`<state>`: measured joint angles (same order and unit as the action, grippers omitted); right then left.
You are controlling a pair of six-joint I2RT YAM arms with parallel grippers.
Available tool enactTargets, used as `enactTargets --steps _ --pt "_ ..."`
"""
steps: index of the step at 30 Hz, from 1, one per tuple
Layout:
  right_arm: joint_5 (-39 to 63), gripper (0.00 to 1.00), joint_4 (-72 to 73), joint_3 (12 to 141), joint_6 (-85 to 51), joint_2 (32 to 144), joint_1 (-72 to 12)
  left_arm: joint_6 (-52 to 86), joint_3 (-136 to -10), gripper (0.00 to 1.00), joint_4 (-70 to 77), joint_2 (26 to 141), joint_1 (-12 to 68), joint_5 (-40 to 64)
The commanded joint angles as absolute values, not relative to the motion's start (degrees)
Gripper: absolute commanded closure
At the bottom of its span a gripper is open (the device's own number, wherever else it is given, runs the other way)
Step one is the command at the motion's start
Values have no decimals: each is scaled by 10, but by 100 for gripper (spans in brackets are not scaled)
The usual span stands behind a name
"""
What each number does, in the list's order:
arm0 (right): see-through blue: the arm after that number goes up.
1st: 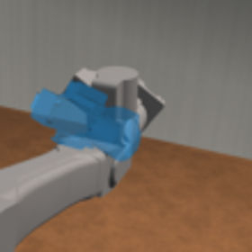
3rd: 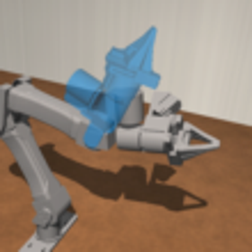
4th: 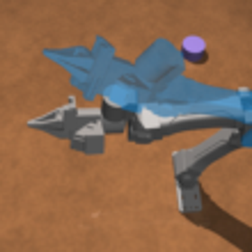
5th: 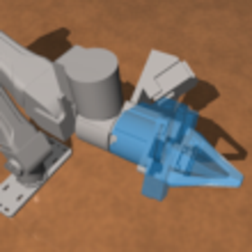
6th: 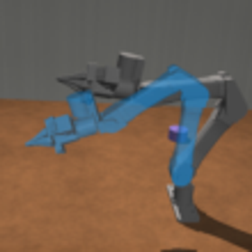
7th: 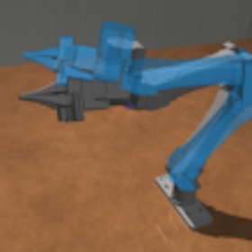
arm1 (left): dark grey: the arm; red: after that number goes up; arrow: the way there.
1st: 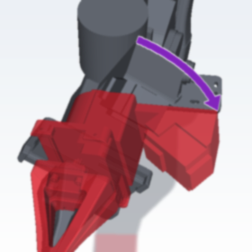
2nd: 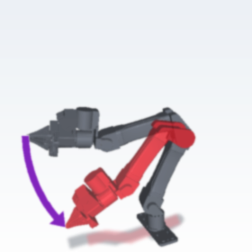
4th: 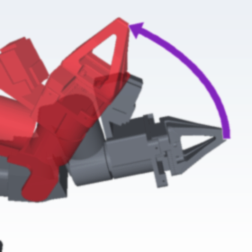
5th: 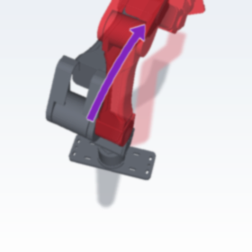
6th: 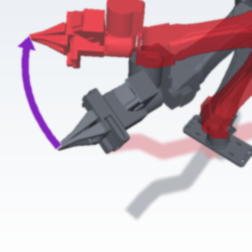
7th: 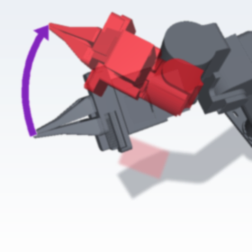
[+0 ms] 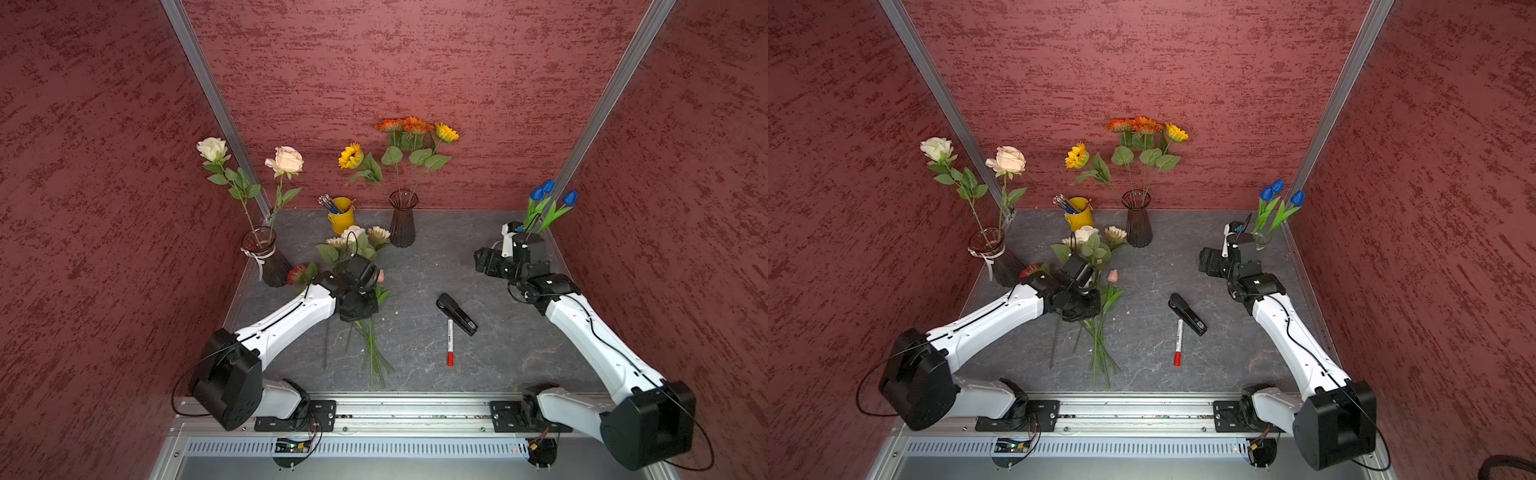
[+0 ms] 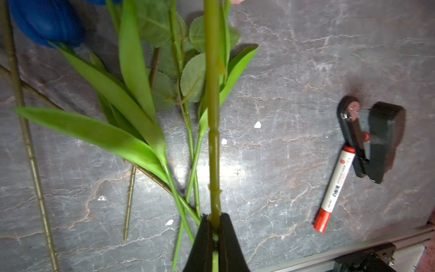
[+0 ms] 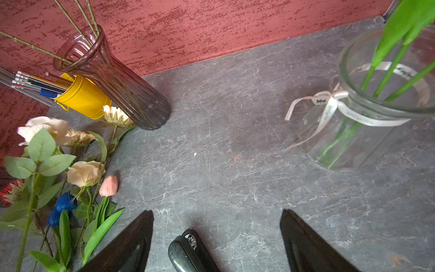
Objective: Arrange the flowers in different vases according to their variety
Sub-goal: Pick up the flower at the center of the board.
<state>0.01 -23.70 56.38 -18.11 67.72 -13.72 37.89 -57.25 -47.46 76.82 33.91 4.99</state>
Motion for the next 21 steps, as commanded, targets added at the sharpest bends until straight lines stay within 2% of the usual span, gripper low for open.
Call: enactTargets --steps 1,11,21 --pt "0 11 -240 566 -187 680 -148 381 -561 100 -455 712 354 7" --pt "7 12 -229 560 -197 688 -164 298 -544 100 -424 583 435 -121" --pt "20 11 -214 550 -213 710 -200 167 -574 100 -393 548 581 -377"
